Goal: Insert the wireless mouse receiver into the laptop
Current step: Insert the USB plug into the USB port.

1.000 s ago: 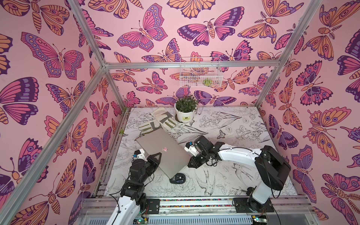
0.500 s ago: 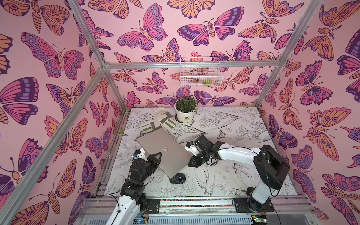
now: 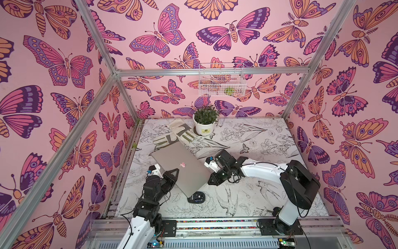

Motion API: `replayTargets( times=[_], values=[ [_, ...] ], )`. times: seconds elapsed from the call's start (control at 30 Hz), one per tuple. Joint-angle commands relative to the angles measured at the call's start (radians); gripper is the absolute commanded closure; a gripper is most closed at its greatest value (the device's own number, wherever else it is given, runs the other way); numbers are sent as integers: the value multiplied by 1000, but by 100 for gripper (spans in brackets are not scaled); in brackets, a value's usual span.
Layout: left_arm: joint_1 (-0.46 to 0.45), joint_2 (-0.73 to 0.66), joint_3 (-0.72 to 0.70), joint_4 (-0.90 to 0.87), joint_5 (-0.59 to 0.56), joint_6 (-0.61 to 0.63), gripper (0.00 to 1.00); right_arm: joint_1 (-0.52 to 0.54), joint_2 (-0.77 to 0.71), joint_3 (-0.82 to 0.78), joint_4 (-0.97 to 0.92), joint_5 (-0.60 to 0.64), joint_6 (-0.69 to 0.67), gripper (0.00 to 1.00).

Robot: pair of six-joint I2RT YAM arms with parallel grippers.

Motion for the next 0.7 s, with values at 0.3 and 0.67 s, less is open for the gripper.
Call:
replayTargets(
  times=[0.3, 0.67],
  values=[
    [-3, -30, 58, 159, 3, 20, 100, -9, -37, 1, -6, -25, -12, 97],
    [-3, -30, 56, 159, 1, 20, 100, -10, -71, -22, -5, -14, -17, 97]
  ],
)
